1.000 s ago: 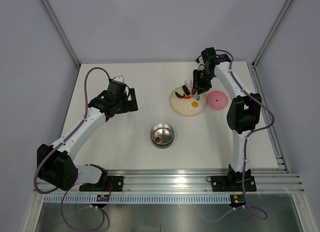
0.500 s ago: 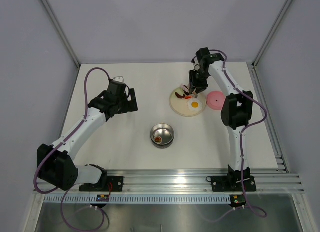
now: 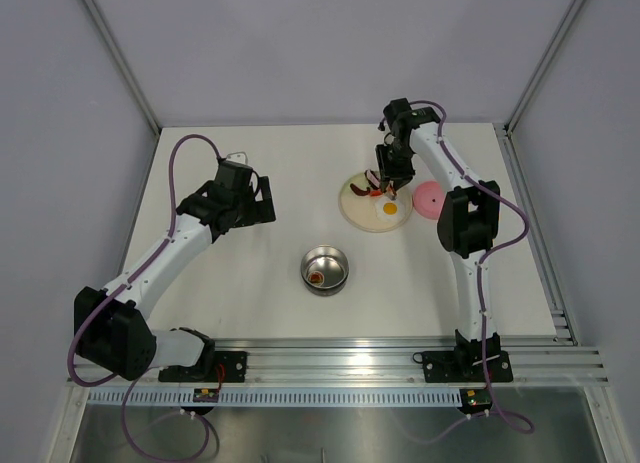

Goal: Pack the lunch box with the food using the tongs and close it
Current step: Pick up the fake food from the plate.

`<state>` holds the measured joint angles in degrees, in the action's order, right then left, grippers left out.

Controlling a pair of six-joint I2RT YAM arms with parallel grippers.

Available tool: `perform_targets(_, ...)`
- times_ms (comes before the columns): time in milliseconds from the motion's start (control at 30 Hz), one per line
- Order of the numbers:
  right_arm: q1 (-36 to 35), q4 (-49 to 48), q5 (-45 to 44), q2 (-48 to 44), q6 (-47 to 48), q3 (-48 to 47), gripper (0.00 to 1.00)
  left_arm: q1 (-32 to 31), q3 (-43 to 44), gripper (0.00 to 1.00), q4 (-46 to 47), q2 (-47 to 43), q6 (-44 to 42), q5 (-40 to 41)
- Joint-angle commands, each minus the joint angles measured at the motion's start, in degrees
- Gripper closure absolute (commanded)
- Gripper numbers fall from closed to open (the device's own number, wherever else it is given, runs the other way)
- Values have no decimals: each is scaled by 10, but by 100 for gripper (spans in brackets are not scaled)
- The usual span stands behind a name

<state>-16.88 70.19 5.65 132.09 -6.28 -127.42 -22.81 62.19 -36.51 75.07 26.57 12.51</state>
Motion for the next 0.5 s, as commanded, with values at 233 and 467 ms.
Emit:
perform_targets(233,-15,19,-19,20,17,-60,59,6,-15,1,15,-21,-1,18)
perform_targets(467,-36,35,-19,54,21,-100,60,7,-23,1,14,-30,2,19)
